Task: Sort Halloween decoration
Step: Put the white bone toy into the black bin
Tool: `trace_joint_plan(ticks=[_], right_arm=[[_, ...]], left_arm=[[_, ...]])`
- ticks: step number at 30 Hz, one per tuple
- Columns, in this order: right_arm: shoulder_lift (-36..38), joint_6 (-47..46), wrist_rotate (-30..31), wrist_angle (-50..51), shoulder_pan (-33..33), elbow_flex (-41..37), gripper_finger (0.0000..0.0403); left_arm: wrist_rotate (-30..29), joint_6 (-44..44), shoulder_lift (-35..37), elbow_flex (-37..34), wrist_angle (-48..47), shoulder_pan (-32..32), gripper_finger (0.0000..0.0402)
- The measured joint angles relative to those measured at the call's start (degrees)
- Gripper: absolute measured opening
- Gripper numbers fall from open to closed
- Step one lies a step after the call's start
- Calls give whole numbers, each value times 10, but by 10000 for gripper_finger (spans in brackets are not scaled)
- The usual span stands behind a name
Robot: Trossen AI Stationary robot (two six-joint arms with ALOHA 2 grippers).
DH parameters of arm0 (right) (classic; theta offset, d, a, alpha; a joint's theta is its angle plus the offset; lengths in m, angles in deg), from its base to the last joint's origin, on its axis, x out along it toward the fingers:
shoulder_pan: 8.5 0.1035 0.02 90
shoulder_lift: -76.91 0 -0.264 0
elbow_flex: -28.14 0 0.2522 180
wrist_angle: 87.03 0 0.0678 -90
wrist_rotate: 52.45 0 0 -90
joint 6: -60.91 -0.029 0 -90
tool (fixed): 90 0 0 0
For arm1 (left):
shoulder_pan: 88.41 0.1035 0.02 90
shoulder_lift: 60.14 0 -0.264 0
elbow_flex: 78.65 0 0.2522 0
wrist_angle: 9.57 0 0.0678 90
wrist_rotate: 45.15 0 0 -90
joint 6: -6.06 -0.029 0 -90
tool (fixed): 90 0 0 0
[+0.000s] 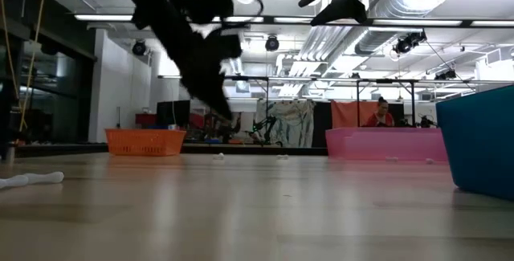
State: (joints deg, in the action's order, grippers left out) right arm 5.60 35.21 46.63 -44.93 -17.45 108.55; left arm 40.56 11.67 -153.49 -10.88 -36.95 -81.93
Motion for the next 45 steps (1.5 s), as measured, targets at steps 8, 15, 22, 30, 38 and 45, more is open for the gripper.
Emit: trace_joint_plan(ticks=[8,15,22,30,38,45], right_arm=[[0,9,0,1,0,0,248],[0,68,0,-23,0,0,248],[-3,158,-15,-84,0,0,236],[-22,168,-92,-185,1,0,23],[-35,241,-124,-294,44,0,5],[-41,292,-123,-272,60,0,2]], left_arm=[[20,6,147,44,27,37,0],[25,62,294,45,131,25,0],[-9,71,344,45,134,1,0],[-5,71,336,44,129,-14,0],[17,25,331,44,121,-16,0],[22,-3,334,44,120,-12,0]])
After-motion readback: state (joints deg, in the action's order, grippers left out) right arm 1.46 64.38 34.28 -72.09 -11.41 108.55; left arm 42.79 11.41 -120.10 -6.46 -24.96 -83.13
